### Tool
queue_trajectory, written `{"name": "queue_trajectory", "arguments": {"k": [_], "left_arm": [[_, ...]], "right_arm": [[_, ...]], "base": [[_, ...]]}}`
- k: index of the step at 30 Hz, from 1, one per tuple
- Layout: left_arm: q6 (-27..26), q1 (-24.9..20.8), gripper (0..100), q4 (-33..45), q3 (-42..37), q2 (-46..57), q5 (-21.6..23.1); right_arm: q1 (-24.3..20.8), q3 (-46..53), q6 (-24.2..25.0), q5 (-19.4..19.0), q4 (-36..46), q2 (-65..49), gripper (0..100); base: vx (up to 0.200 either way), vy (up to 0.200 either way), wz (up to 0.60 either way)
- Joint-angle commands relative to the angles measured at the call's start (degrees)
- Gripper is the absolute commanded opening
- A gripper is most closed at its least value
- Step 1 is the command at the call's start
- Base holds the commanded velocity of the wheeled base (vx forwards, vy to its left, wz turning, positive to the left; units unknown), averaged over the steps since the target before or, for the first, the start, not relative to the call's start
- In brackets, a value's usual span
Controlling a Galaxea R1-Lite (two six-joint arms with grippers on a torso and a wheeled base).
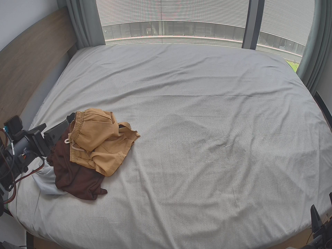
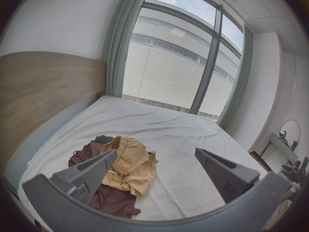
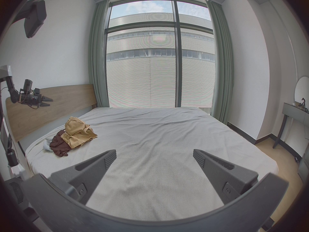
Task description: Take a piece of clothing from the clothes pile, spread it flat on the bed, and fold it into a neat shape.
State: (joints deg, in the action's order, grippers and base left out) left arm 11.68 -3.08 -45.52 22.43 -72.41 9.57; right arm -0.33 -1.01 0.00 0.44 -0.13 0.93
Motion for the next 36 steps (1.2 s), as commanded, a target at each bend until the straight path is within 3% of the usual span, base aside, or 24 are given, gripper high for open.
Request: {"name": "queue_trajectory", "arguments": {"k": [1,7,13,36], "left_arm": [[0.1,2.73,100,-1.59,1.3,-8.71,1.68],[1.15,3.79,100,-1.85,1.39,-11.08,3.0],[6.6,4.05,100,-1.77,3.94,-13.02,5.46],[6.6,10.82,100,-1.06,16.33,-26.38,8.8]], "right_arm": [[-0.02,1.01,0.0,0.0,-0.04,-0.93,100],[-0.02,1.01,0.0,0.0,-0.04,-0.93,100],[0.07,1.01,-0.09,0.0,-0.04,-0.93,100],[-0.02,1.01,0.0,0.0,-0.04,-0.93,100]], "base": [[0.0,0.0,0.0],[0.0,0.0,0.0],[0.0,0.0,0.0],[0.0,0.0,0.0]]}}
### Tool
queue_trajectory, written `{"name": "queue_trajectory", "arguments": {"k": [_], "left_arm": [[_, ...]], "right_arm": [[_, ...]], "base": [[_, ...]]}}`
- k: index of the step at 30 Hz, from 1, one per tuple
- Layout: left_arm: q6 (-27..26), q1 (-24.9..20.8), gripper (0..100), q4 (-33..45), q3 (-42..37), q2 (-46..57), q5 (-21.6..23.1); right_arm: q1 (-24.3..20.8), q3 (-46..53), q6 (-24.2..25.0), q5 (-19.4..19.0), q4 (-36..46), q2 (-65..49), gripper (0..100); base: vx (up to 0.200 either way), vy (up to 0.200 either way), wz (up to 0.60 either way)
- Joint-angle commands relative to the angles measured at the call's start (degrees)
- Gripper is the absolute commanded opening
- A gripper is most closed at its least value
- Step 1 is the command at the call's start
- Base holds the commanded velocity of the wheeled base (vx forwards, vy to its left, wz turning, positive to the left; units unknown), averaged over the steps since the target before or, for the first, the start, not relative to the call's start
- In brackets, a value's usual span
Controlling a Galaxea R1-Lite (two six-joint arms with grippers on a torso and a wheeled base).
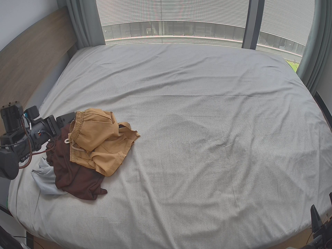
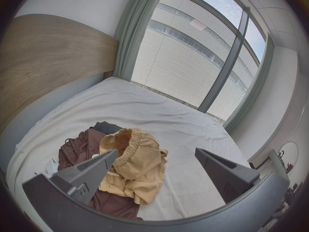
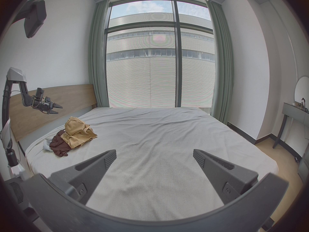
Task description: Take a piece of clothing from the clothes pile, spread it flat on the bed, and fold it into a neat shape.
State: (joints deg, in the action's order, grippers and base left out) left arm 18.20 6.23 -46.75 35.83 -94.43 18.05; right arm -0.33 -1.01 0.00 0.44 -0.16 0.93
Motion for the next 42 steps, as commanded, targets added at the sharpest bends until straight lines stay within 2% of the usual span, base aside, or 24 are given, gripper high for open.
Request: {"name": "queue_trajectory", "arguments": {"k": [1,5,14,17,42], "left_arm": [[0.08,1.86,100,0.17,3.63,-5.24,0.4],[0.08,2.56,100,0.34,5.3,-7.17,0.58],[0.08,2.82,100,12.12,13.57,-8.93,4.36],[0.08,2.82,100,13.97,16.47,-10.6,4.8],[-0.1,1.5,100,13.88,25.26,-20.97,5.94]], "right_arm": [[-0.02,1.01,0.0,0.0,-0.02,-0.93,100],[-0.02,1.01,0.0,0.0,-0.02,-0.93,100],[-0.02,1.01,0.0,0.0,-0.02,-0.93,100],[-0.02,1.01,0.0,0.0,-0.02,-0.93,100],[-0.02,1.01,0.0,0.0,-0.02,-0.93,100]], "base": [[0.0,0.0,0.0],[0.0,0.0,0.0],[0.0,0.0,0.0],[0.0,0.0,0.0],[0.0,0.0,0.0]]}}
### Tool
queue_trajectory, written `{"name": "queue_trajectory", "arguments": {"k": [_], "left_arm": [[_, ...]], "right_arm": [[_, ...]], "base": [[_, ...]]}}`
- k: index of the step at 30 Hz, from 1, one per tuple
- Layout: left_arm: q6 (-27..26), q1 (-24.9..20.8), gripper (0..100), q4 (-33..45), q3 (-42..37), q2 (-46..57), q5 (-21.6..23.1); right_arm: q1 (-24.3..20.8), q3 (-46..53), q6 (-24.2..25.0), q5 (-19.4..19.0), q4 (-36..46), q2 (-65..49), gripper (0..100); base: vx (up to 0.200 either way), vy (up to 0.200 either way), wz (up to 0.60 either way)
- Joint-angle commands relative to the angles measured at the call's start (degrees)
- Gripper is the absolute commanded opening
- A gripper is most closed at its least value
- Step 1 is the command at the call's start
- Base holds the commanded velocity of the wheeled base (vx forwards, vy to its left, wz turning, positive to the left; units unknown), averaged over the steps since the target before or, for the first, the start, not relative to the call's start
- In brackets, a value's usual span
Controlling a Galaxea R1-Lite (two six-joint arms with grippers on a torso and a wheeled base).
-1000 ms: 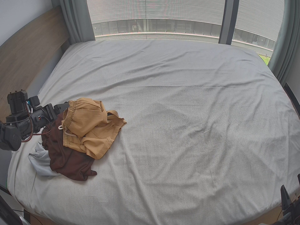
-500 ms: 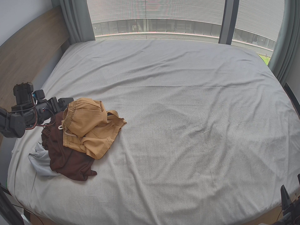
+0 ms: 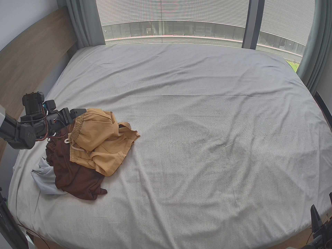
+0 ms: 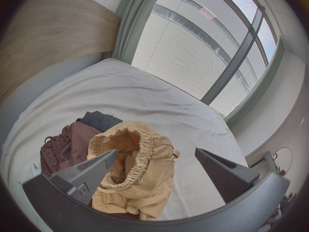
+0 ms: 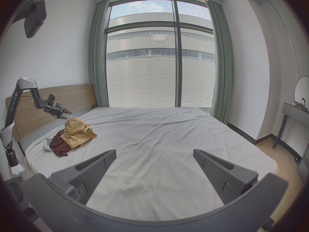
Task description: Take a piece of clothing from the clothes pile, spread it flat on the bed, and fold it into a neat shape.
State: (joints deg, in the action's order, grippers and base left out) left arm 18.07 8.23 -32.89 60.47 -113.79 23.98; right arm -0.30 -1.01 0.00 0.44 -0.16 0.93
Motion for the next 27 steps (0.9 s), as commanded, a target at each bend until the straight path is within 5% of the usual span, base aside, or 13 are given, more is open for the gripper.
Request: {"name": "queue_trajectory", "arguments": {"k": [1,27], "left_arm": [[0.04,-0.67,100,-0.07,0.79,-2.05,0.02],[-0.14,-4.45,100,-0.77,5.8,-8.38,1.95]], "right_arm": [[0.04,1.01,0.0,0.0,-0.02,-0.93,100],[0.04,1.01,0.0,0.0,-0.02,-0.93,100]], "base": [[0.0,0.0,0.0],[0.0,0.0,0.0]]}}
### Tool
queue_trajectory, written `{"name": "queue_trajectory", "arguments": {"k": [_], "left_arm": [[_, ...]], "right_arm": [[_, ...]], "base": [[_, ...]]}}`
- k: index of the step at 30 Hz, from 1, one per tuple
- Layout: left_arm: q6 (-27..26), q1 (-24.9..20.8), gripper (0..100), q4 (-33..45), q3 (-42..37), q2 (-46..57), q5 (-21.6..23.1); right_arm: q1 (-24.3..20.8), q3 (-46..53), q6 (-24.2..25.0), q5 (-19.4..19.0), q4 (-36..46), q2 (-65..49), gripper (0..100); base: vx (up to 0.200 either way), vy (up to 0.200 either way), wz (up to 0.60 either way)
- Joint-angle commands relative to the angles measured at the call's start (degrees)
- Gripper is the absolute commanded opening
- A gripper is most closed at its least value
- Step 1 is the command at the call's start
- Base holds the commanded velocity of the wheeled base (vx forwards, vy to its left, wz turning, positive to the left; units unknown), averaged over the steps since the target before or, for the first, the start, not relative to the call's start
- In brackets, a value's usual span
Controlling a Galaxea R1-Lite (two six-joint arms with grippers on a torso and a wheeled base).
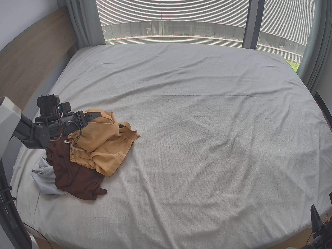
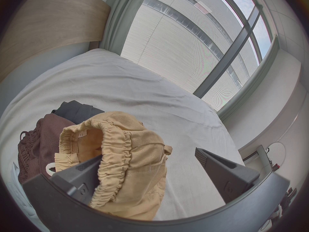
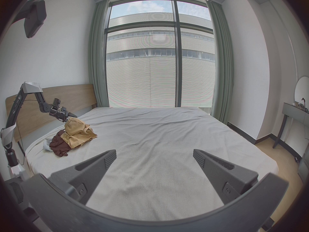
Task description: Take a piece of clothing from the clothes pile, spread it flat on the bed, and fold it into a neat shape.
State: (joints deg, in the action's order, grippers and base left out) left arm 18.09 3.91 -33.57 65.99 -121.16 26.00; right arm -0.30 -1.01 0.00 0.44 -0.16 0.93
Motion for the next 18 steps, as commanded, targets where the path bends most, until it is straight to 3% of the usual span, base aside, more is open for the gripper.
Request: {"name": "queue_trajectory", "arguments": {"k": [1,7,8,18], "left_arm": [[-0.16,-0.13,100,-0.09,0.28,-1.09,-0.16],[-0.16,-0.13,100,-1.41,0.46,-2.24,-0.16],[-0.07,-0.13,0,-1.5,0.37,-2.24,-0.16],[-0.16,0.13,0,-1.58,-0.6,-1.8,0.01]], "right_arm": [[0.04,1.01,0.0,0.0,-0.02,-0.93,100],[-0.05,1.01,0.0,0.0,-0.02,-0.93,100],[-0.05,1.01,0.0,0.0,-0.02,-0.93,100],[0.04,1.01,0.0,0.0,-0.02,-0.93,100]], "base": [[0.0,0.0,0.0],[0.0,0.0,0.0],[0.0,0.0,0.0],[0.0,0.0,0.0]]}}
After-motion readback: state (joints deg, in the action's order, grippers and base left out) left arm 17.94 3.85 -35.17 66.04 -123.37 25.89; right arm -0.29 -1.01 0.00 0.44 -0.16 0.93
